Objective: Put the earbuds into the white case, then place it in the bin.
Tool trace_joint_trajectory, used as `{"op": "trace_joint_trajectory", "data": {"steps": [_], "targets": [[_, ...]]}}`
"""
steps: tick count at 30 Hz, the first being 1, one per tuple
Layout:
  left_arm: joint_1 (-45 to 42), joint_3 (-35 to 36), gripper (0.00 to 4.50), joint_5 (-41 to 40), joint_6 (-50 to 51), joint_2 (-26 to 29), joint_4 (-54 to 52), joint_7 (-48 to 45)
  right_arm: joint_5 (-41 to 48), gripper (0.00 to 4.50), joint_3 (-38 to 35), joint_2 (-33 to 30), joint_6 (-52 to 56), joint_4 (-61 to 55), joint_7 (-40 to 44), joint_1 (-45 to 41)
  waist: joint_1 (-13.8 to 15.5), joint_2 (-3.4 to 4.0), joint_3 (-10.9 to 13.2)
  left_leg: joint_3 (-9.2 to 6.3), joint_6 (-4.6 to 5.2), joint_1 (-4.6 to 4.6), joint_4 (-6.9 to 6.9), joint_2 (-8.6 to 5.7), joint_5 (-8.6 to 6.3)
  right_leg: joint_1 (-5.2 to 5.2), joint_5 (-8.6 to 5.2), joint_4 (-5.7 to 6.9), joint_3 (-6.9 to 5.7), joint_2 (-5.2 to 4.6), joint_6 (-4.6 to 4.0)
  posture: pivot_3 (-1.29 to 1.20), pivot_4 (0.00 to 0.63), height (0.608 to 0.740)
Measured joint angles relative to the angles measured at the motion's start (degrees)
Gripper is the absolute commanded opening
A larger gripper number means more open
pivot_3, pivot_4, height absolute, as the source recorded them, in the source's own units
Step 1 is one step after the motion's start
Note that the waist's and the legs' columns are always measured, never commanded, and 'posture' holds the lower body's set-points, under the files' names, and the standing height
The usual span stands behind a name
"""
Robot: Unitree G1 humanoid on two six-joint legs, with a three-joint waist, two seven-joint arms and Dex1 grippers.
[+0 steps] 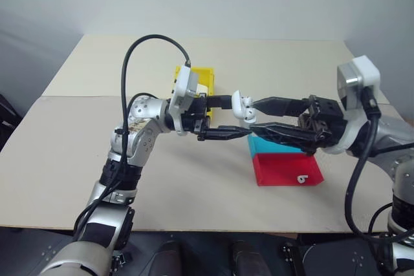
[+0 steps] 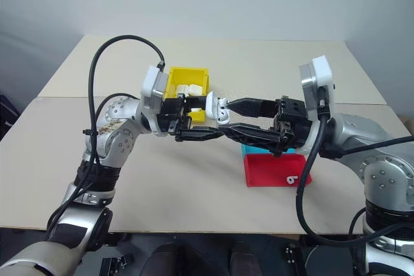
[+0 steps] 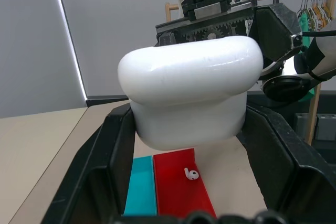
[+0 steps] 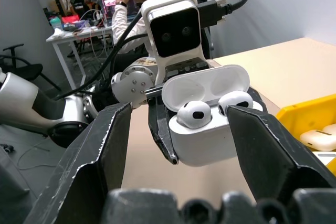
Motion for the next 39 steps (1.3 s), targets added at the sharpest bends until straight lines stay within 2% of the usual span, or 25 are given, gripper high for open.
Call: {"op": "trace_joint_trajectory", "data": {"steps": [3,6,11,18,25,30,33,39], "targets": [[0.00,0.00,2.79,0.14,-0.08,-0.32,0.00,0.01,0.83,2.93,-0.71,-2.47,0.00,0.73,2.29,0.01,0.11,0.00,0.00,0.00,0.00,0.01,0.00,0.00,0.00,0.01,0.00,0.00,0.00,0.00,0.00,0.00,0.150,0.740],[-0.01,-0.08,2.79,0.30,-0.09,-0.77,0.22,-0.01,0.58,1.95,-1.14,-5.07,-0.01,3.05,4.78,-2.15,0.13,0.00,0.00,0.01,0.00,0.02,0.00,0.00,0.00,0.01,0.00,0.01,0.00,0.00,0.00,0.00,0.150,0.740],[-0.50,-1.52,2.79,1.51,-1.30,-2.94,2.54,-0.06,-2.65,0.07,-0.16,-7.17,-1.62,7.99,8.53,-8.20,0.16,0.00,0.00,0.01,0.01,0.03,0.01,0.00,0.00,0.02,0.00,0.00,0.01,0.01,0.00,0.00,0.150,0.740],[-1.83,-3.71,2.79,3.58,-1.51,-4.22,4.78,-0.09,-19.18,0.03,13.26,-8.48,-9.62,13.50,15.04,-23.49,-0.35,0.01,0.00,0.03,0.04,-0.04,0.00,0.01,-0.02,-0.09,0.00,-0.01,0.02,0.02,0.00,0.00,0.150,0.740],[-2.31,-4.22,2.79,3.93,-1.96,-5.08,5.56,-1.02,-34.18,0.03,27.68,-5.72,-20.58,21.62,29.43,-38.55,-0.35,0.01,0.00,0.03,0.04,-0.06,0.00,0.01,-0.02,-0.11,0.00,-0.01,0.01,0.02,0.00,0.00,0.150,0.740],[-2.53,-4.23,2.79,4.31,-2.40,-5.14,6.99,-1.23,-42.22,0.03,34.45,-4.42,-28.16,23.98,38.54,-41.25,-0.09,0.01,0.00,0.03,0.04,-0.08,0.01,0.01,-0.02,-0.12,0.00,-0.01,-0.01,0.01,0.00,0.00,0.150,0.740],[-2.58,-4.35,2.79,5.18,-2.93,-5.38,7.18,-0.86,-44.07,0.03,35.18,-5.09,-31.66,24.96,39.94,-41.25,0.15,0.01,0.00,0.03,0.04,-0.10,0.01,0.01,-0.02,-0.14,0.00,-0.01,-0.02,0.00,0.00,0.00,0.150,0.740],[-2.06,-3.53,2.79,5.42,-4.51,-5.62,7.15,0.82,-43.51,0.03,34.67,-10.38,-34.39,24.28,40.27,-39.77,0.32,0.01,0.00,0.04,0.05,-0.07,0.02,0.01,-0.03,-0.13,0.00,-0.01,-0.01,-0.01,0.00,0.00,0.150,0.740]]}}
